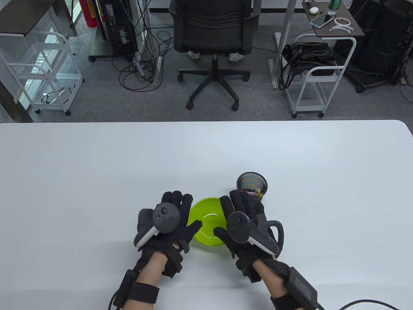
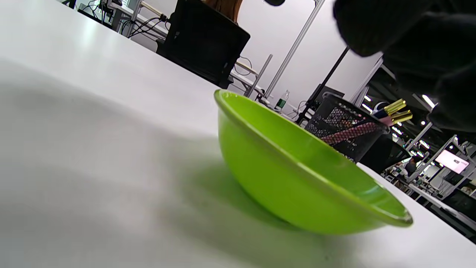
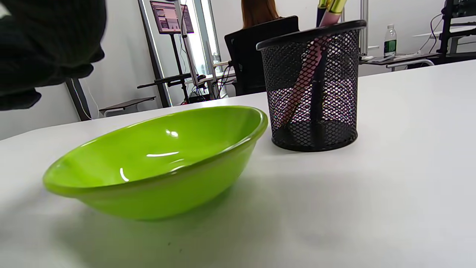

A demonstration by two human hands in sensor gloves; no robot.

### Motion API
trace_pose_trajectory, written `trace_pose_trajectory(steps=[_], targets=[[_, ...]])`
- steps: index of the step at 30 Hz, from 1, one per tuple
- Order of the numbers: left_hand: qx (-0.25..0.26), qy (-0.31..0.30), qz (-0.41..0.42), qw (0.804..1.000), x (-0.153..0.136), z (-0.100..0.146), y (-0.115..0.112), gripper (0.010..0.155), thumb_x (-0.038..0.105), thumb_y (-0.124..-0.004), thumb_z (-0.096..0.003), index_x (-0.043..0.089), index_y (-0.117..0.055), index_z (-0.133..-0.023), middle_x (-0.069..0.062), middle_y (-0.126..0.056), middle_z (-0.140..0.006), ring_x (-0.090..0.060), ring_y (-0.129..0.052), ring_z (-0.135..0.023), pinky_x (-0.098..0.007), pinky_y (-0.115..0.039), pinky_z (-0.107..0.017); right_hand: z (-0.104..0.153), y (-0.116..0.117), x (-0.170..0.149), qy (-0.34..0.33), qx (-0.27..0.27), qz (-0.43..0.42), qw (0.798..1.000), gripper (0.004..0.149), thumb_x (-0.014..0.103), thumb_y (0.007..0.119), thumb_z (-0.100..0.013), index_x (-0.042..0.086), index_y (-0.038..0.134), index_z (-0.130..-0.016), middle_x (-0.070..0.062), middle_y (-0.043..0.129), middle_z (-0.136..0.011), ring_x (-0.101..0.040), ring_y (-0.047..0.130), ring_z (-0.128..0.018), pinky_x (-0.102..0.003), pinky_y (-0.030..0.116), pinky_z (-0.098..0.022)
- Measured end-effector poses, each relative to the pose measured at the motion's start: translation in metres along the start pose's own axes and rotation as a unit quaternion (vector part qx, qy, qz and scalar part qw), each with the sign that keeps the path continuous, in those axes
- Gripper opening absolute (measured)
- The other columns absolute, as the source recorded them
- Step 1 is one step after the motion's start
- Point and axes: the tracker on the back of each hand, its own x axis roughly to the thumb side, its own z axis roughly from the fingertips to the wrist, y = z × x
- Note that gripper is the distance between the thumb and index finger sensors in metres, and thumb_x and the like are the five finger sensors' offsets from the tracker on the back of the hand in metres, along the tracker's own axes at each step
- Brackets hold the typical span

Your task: Assemble fountain pens from components

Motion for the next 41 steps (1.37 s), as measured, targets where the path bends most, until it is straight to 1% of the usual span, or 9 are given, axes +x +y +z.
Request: trace_pose_trajectory(steps=[16,24,41], targets=[[-0.009,0.015,-0.015,1.0,-0.0005,-0.0048,-0.0016,0.083,0.061,-0.064,-0.0538,0.029,-0.011,-0.11,-0.009,0.005,-0.113,-0.036,0.009,-0.103,-0.064,-0.011,-0.07,-0.0034,0.0058,-0.0025,0.008,0.026,-0.005,1.0,0.09,0.064,0.072,-0.042,0.03,0.026,-0.111,-0.001,0.013,-0.116,-0.029,0.018,-0.109,-0.068,0.029,-0.073],[-0.015,0.01,-0.013,1.0,0.0004,-0.0057,-0.0025,0.083,0.061,-0.064,-0.0538,0.029,-0.011,-0.11,-0.009,0.004,-0.113,-0.037,0.008,-0.103,-0.065,-0.012,-0.07,-0.003,0.0042,-0.0054,0.024,0.03,-0.01,0.999,0.089,0.063,0.072,-0.043,0.029,0.026,-0.111,-0.002,0.013,-0.116,-0.03,0.019,-0.109,-0.068,0.029,-0.072],[-0.014,0.008,-0.009,1.0,0.0003,-0.0044,-0.0031,0.082,0.06,-0.064,-0.0537,0.029,-0.012,-0.11,-0.01,0.003,-0.113,-0.038,0.006,-0.103,-0.065,-0.014,-0.07,-0.0024,0.0067,-0.0061,0.028,0.053,-0.019,0.998,0.088,0.063,0.072,-0.043,0.028,0.027,-0.111,-0.002,0.014,-0.115,-0.03,0.02,-0.108,-0.068,0.03,-0.072]])
